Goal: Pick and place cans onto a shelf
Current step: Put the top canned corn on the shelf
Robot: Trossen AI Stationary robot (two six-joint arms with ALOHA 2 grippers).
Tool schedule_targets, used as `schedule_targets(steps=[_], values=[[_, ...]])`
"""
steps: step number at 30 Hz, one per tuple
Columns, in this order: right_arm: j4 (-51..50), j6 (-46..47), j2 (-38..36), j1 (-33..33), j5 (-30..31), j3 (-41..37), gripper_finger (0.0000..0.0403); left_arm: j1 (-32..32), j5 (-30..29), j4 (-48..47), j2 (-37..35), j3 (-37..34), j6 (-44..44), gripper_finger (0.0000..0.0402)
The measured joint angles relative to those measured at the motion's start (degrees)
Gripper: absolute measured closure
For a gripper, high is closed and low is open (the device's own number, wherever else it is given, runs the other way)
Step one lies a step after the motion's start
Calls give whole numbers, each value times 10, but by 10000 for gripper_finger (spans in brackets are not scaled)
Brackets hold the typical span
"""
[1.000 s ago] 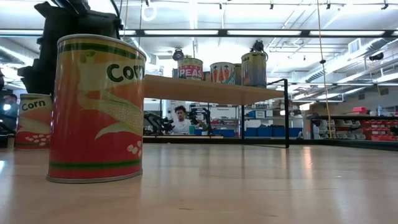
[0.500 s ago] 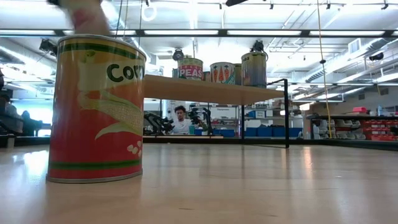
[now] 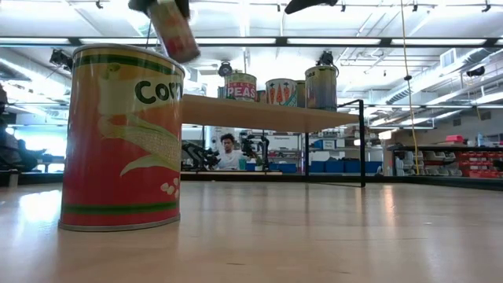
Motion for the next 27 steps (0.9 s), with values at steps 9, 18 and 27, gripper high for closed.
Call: schedule_targets(steps=[9,18,27], values=[[-34,85,0,72,14,0,54,67,-10,-1,94,-2,77,90],[-34,109,0,106,40,0,54,90,21,0,126,-4,120,79],[-34,109,0,106,46,0,54,94,29,3,129,-43,117,76]])
